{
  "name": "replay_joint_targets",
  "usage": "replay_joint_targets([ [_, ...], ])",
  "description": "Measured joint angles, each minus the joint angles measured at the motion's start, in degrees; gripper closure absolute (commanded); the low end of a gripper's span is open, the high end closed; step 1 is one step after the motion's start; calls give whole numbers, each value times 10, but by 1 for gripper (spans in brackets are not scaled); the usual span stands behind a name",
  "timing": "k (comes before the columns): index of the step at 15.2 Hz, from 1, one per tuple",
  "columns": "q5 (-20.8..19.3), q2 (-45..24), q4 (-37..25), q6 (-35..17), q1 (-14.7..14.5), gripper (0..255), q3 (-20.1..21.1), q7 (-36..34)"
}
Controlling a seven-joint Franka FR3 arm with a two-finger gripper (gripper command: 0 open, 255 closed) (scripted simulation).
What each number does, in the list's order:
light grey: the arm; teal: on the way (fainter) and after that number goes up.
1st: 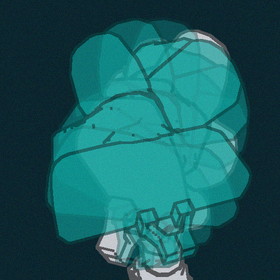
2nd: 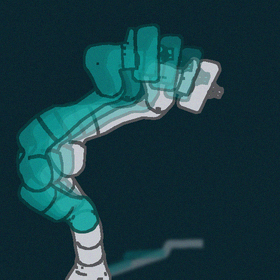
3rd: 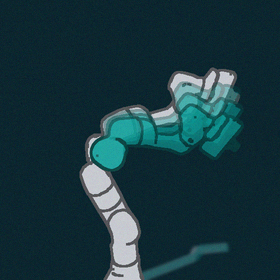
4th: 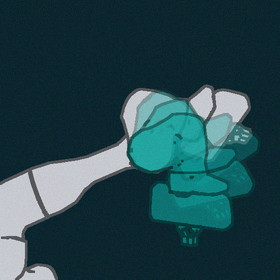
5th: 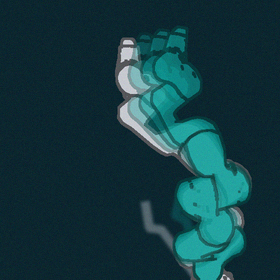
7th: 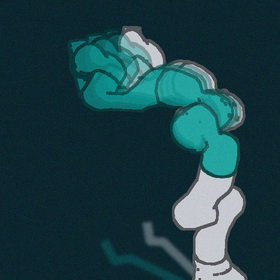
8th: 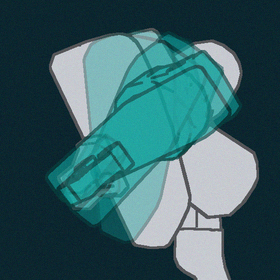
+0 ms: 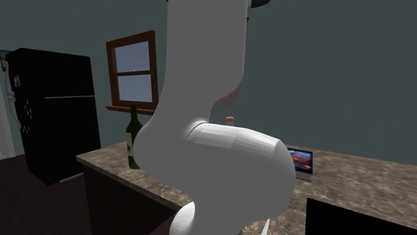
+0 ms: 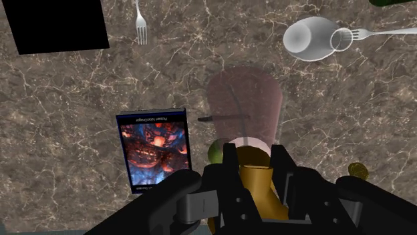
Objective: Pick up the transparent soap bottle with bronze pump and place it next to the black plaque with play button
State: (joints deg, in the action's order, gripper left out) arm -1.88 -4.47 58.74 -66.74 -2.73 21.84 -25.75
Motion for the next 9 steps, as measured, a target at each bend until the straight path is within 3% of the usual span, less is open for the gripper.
replay_joint_targets([
  [4, -30, -57, -115, 62, -23, 255, 10, -13],
  [9, 19, 35, 30, 3, 44, 255, -26, 60],
])
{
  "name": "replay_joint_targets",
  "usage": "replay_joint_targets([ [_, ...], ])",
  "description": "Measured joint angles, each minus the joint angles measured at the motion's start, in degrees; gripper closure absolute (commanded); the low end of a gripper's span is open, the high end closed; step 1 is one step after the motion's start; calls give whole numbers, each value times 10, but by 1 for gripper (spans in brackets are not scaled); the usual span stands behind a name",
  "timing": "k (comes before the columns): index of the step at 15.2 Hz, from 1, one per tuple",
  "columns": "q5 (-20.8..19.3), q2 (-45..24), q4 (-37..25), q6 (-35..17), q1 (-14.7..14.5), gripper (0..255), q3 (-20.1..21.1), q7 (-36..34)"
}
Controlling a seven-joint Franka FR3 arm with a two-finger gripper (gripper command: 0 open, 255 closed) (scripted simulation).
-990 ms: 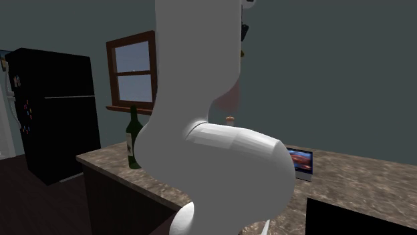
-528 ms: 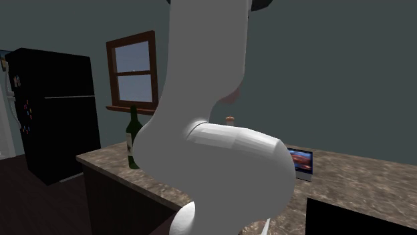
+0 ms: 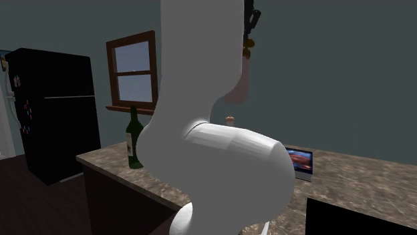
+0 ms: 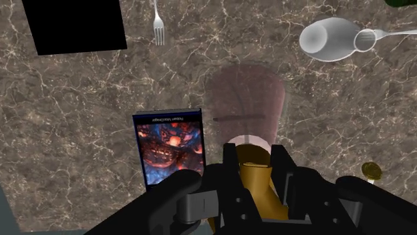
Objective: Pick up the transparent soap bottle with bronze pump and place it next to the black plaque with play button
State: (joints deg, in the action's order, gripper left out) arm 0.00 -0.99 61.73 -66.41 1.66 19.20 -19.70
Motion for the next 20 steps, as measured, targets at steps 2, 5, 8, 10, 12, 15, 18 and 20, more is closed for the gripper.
replay_joint_targets([
  [2, 12, 30, 53, -25, 21, 255, -20, 36],
  [5, 27, 76, 131, -56, 47, 255, -52, 88],
  [8, 31, 98, 181, -83, 65, 255, -79, 135],
  [10, 33, 114, 214, -99, 76, 255, -97, 165],
  [12, 33, 125, 240, -113, 87, 255, -116, 195],
  [15, 30, 129, 263, -130, 102, 255, -142, 237],
  [18, 27, 137, 299, -156, 117, 255, -166, 279],
  [20, 25, 133, 305, -165, 127, 255, -184, 308],
])
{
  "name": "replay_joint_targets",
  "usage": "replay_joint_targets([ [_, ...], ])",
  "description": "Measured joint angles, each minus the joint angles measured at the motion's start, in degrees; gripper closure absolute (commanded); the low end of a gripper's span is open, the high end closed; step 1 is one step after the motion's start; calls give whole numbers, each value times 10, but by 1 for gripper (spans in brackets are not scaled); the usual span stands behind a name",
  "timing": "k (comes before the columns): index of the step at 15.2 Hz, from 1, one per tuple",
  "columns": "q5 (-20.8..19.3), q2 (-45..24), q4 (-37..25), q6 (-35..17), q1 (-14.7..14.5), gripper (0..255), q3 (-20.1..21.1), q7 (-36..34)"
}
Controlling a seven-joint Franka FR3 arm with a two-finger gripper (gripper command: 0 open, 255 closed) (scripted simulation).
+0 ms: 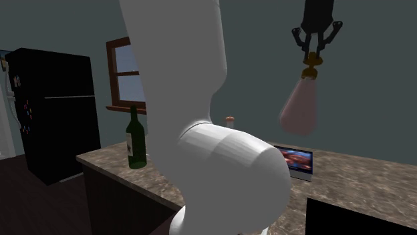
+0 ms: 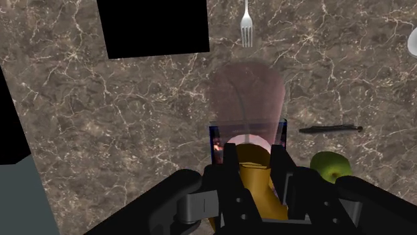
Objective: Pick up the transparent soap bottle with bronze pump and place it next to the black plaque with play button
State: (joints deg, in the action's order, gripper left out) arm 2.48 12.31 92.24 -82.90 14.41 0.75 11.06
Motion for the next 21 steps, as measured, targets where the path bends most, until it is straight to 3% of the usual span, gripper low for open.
replay_joint_targets([
  [9, -6, -36, 25, -57, 45, 255, -71, 119],
  [16, 2, -94, 6, -90, 83, 255, -122, 209],
  [21, 19, -161, -41, -105, 114, 255, -153, 272],
])
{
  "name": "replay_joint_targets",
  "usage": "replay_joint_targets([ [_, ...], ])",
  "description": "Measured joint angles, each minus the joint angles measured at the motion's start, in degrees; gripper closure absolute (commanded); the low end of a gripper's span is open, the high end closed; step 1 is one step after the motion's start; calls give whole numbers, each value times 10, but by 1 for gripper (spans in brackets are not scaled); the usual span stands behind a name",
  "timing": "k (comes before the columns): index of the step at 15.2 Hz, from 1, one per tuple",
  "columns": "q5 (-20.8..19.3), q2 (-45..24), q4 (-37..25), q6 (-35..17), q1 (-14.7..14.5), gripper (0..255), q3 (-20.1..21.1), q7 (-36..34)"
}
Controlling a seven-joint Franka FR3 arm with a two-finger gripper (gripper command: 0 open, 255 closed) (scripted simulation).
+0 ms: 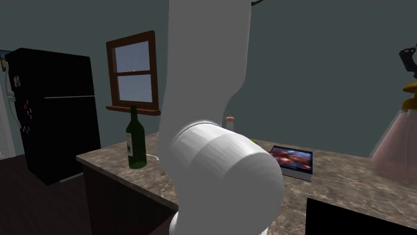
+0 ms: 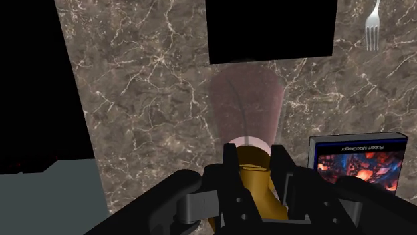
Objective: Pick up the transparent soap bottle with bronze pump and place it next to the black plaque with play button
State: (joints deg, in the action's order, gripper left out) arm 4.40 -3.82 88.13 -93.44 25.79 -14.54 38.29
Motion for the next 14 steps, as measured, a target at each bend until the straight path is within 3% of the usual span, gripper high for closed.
replay_joint_targets([
  [9, 50, -149, -139, 3, 76, 255, -37, 106],
  [14, 55, -163, -118, -29, 81, 255, -37, 116],
])
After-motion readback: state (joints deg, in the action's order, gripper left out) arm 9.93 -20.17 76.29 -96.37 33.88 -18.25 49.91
